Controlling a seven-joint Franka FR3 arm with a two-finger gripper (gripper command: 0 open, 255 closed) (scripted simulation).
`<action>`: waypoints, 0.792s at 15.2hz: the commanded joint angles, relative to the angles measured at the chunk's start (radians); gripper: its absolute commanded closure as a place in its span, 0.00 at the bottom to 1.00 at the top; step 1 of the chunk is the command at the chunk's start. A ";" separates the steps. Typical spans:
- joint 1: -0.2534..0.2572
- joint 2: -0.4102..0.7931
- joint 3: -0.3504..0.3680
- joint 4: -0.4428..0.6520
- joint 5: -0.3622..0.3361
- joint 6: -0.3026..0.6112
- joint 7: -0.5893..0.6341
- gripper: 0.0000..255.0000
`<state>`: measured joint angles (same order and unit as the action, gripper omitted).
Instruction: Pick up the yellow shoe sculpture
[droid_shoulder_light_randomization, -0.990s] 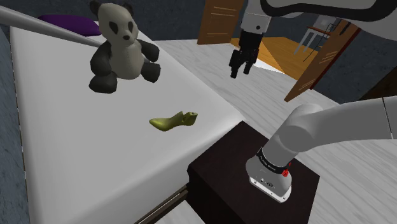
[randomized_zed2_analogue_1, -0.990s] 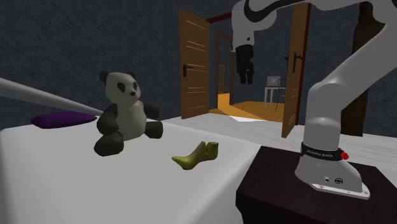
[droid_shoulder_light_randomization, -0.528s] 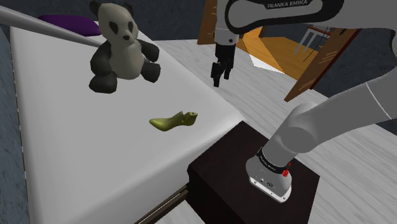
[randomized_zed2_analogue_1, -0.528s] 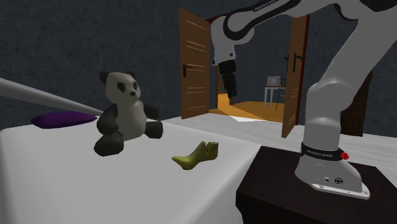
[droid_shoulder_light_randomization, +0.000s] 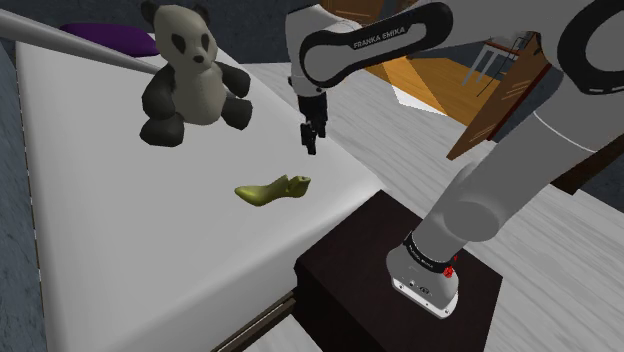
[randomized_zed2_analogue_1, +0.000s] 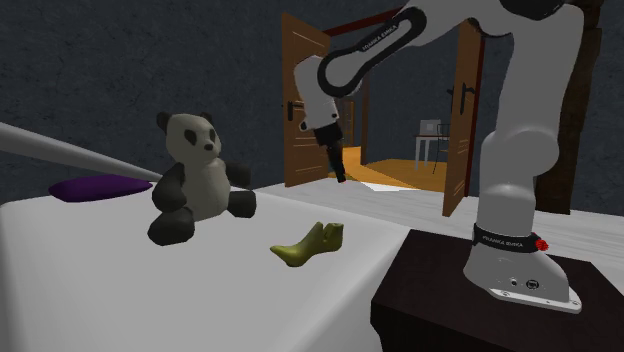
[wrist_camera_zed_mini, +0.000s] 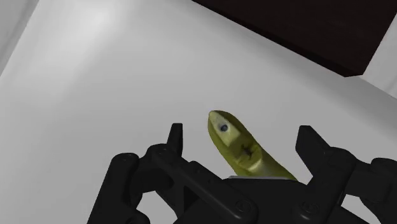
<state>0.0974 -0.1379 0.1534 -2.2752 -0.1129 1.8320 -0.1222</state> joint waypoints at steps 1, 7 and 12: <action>0.017 0.085 0.021 0.032 -0.033 0.027 -0.012 0.00; 0.070 0.321 0.067 0.138 -0.150 0.077 -0.043 0.00; 0.089 0.411 0.072 0.161 -0.195 0.119 -0.037 0.00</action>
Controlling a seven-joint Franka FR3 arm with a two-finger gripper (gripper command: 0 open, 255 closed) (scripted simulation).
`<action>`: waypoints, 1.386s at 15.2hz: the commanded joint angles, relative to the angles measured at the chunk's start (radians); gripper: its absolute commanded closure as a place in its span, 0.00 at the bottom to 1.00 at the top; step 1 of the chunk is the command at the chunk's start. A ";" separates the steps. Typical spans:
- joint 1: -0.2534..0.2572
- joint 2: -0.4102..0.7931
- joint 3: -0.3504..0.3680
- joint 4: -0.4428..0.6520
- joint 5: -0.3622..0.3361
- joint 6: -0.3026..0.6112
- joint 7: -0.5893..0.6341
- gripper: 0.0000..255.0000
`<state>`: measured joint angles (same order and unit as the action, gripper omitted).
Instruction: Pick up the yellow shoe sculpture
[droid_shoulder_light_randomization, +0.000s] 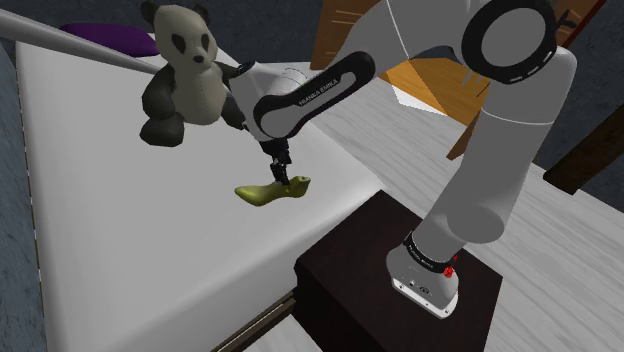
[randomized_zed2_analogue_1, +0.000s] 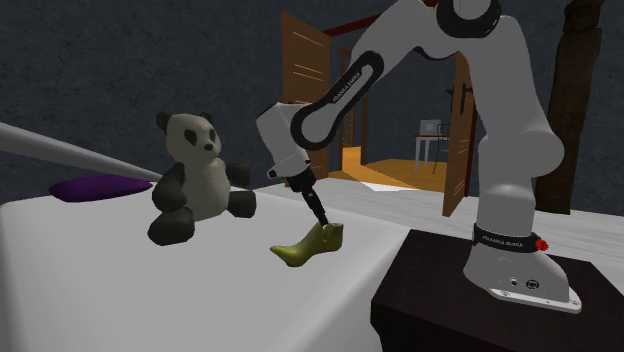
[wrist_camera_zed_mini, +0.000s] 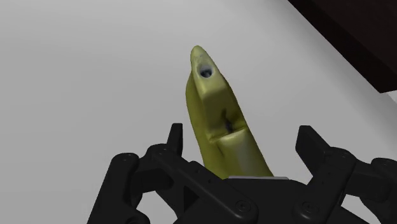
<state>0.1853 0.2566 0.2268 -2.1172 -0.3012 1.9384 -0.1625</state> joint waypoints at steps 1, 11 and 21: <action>0.002 0.026 -0.002 0.001 -0.011 0.023 0.007 0.00; 0.004 0.060 -0.007 -0.005 -0.024 0.059 0.022 1.00; 0.001 0.013 -0.001 0.004 -0.006 0.008 0.001 1.00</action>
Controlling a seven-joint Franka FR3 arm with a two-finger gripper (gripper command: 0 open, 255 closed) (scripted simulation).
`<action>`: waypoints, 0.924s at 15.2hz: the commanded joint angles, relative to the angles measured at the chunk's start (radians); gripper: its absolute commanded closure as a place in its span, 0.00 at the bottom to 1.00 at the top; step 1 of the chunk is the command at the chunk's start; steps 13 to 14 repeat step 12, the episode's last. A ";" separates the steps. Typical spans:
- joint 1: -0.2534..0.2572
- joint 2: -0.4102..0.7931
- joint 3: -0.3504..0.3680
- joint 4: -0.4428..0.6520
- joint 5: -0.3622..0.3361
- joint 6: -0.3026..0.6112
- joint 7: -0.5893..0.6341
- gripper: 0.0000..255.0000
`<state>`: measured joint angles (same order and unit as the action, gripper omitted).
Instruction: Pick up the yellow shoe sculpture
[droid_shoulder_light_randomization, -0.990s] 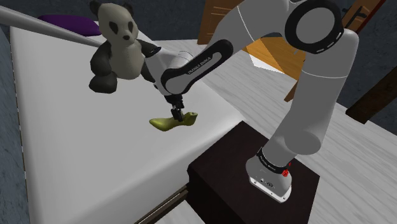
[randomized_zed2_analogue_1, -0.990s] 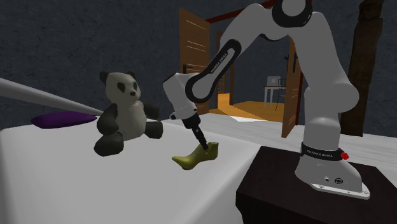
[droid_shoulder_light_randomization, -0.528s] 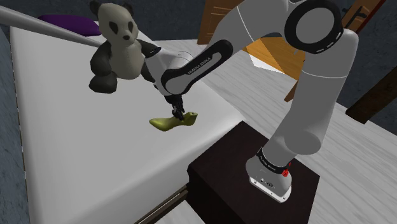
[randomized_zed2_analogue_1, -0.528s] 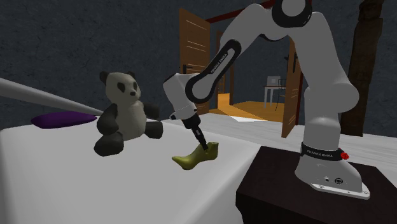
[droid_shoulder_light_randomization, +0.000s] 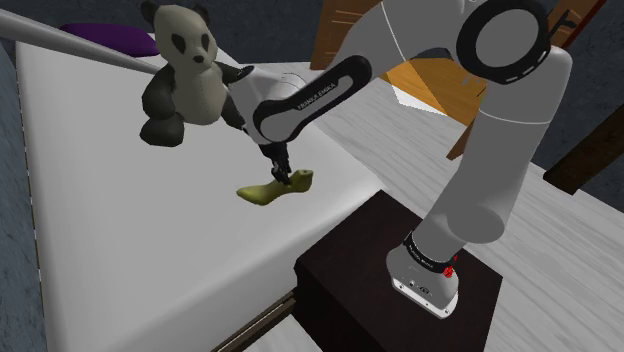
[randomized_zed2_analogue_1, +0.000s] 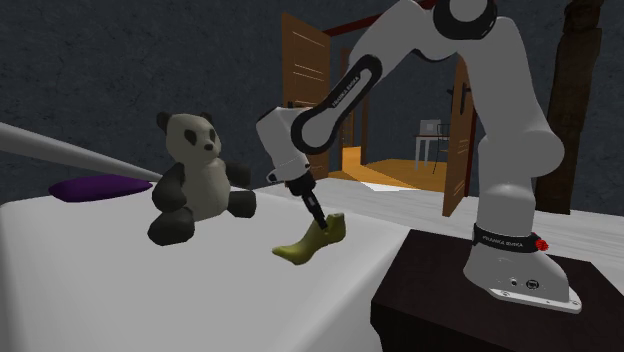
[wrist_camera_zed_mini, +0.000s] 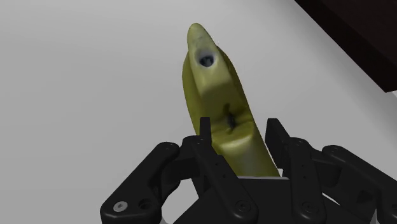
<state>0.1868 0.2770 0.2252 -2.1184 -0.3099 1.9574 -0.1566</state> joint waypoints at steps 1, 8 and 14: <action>-0.001 -0.017 0.002 0.007 0.007 -0.022 -0.009 1.00; -0.003 -0.077 0.008 0.030 0.029 -0.099 -0.037 1.00; -0.004 -0.094 0.009 0.040 0.035 -0.124 -0.045 1.00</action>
